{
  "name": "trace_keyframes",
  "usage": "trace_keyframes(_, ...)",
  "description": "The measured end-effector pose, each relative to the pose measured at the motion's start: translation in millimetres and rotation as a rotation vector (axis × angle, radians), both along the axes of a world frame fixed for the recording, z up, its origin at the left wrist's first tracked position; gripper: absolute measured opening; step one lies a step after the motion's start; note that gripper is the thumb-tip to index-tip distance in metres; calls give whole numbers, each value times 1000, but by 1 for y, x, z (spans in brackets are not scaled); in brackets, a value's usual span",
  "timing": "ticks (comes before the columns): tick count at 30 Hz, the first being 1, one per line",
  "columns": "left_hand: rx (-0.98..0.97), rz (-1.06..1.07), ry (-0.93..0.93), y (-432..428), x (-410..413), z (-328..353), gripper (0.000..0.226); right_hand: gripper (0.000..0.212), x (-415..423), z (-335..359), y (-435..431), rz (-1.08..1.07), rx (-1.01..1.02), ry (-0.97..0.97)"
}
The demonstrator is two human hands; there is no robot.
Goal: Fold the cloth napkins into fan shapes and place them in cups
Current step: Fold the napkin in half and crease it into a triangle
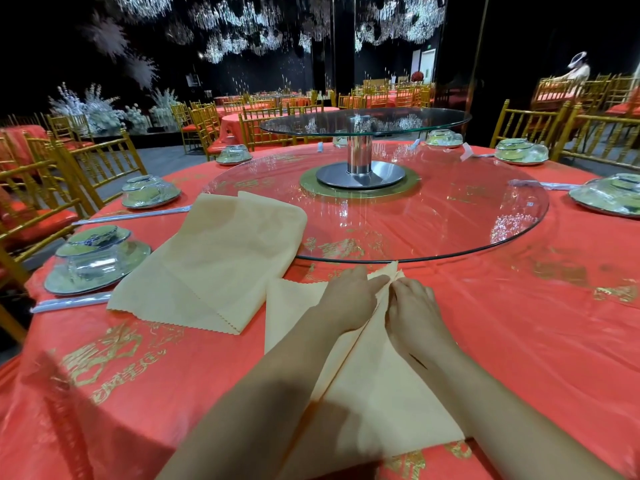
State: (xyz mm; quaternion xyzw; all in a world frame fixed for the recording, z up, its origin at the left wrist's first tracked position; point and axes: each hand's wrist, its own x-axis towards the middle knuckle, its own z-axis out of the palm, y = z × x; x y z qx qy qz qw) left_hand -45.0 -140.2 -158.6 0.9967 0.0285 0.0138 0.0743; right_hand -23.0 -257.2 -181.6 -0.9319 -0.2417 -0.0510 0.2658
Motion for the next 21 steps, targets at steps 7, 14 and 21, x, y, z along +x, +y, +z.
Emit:
trace_keyframes(7,1,33,142,-3,11,8,52,37,1,-1,1,-5,-39,-7)
trace_keyframes(14,-10,55,160,-3,11,11,50,34,4,-2,1,-18,-23,-7)
trace_keyframes(21,40,22,95,-1,7,4,49,16,4,7,-1,63,-158,82)
